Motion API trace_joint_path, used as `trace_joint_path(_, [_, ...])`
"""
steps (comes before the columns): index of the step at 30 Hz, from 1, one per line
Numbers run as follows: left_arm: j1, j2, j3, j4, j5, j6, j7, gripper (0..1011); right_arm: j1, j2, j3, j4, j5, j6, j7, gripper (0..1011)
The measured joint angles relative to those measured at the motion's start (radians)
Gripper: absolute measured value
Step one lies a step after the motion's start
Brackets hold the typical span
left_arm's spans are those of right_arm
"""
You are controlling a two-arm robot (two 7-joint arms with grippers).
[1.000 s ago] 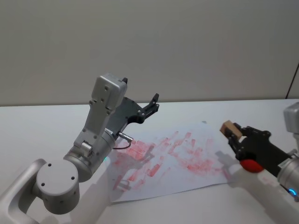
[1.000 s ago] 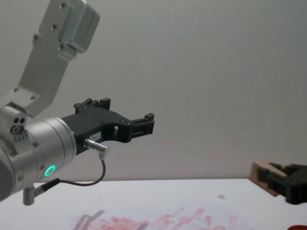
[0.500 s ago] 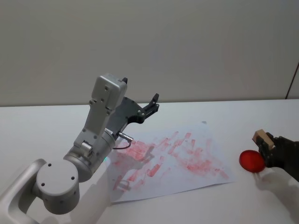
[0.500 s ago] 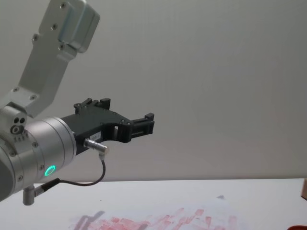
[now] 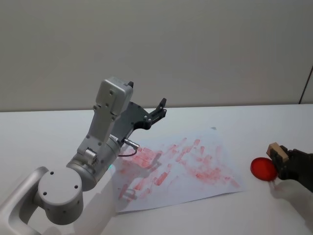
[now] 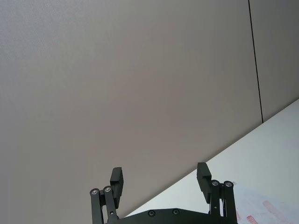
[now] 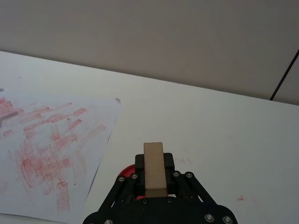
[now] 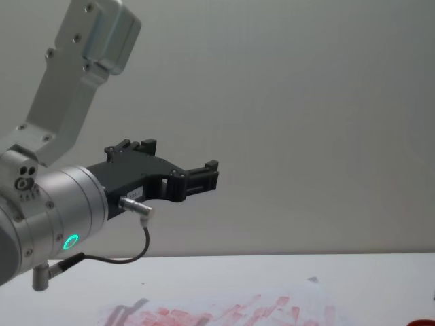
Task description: Use the one hand to pick up the stamp and affix it onto the A4 paper.
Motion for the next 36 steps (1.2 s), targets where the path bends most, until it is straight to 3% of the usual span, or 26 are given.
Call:
trace_joint_path(24, [0.000,0.000,0.000,0.000,0.000,0.000,0.000,1001,0.027,-0.018,-0.013,0.035,-0.015,0.052,0.032,252])
trace_joint_path(27, [0.000,0.000,0.000,0.000,0.000,0.000,0.000,1001,0.028,-0.019,-0.013,0.037,-0.016,0.055,0.033,391])
trace_joint_path(36, [0.000,0.000,0.000,0.000,0.000,0.000,0.000,1001,0.030,-0.021,-0.014,0.039,-0.017,0.059,0.035,663])
